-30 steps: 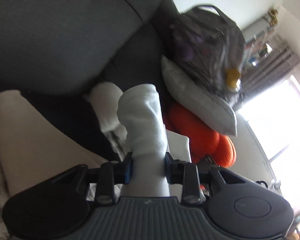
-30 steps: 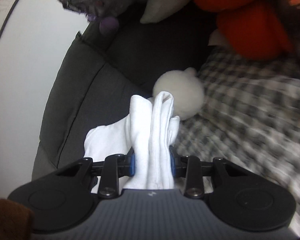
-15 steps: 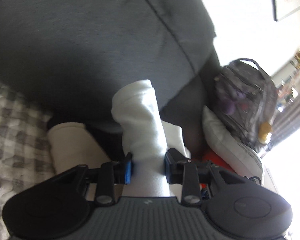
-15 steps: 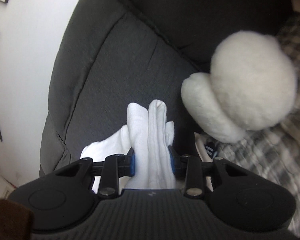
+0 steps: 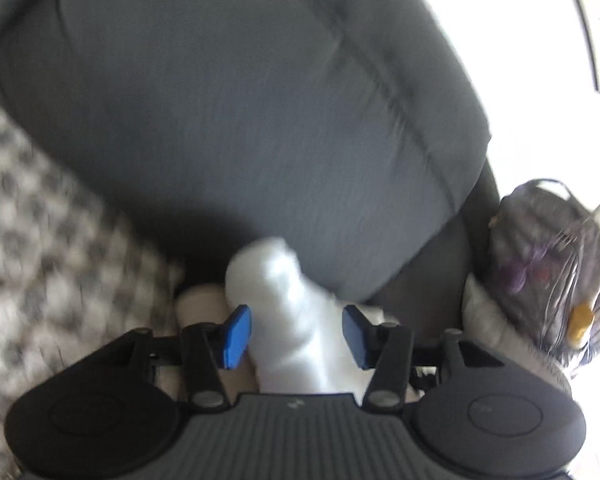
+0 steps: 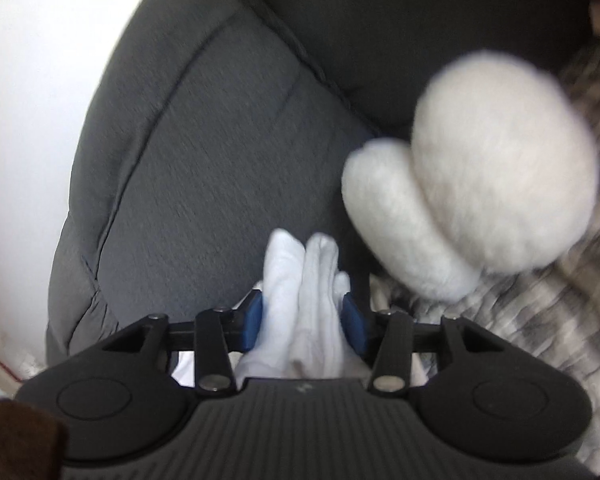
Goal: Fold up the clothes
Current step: 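Lift the folded shirt with both tools and carry it to the sofa, then lower the shirt onto the clothes stack and open both tools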
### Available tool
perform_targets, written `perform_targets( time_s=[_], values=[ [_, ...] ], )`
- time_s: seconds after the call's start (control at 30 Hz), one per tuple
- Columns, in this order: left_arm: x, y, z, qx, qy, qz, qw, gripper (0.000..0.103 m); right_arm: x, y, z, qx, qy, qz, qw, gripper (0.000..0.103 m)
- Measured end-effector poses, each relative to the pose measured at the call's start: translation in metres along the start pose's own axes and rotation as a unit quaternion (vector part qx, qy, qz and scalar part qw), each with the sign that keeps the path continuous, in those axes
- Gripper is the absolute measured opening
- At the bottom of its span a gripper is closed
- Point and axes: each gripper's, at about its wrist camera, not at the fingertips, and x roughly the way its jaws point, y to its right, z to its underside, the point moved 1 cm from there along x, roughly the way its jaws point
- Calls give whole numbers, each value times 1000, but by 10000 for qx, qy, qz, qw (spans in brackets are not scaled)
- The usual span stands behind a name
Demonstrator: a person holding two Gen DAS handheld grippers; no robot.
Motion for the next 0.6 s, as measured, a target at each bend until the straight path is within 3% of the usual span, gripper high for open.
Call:
perform_targets(
  time_s=[0.07,0.13,0.17,0.2,0.33,0.43,0.6],
  values=[
    [-1,4,-3,122,100,151,9998,51,-13,-7,0,-199,269,112,9994,49],
    [4,10,-1,403,-49,367,9985,50,-27,-15,2,-410,548,197,9975,49],
    [8,14,0,592,-192,499,9968,45,-32,-19,3,-506,668,224,9962,46],
    [12,18,3,765,-343,641,9944,37,-36,-23,5,-615,757,222,9950,38],
    [25,35,19,1402,-784,971,9822,29,-37,-42,13,-1132,790,300,9900,26],
    [31,41,28,1757,-1027,918,9748,25,-34,-48,21,-1475,686,482,9855,23],
    [47,46,41,2160,-1307,309,9671,6,-24,-35,22,-1419,498,749,9858,22]
  ],
)
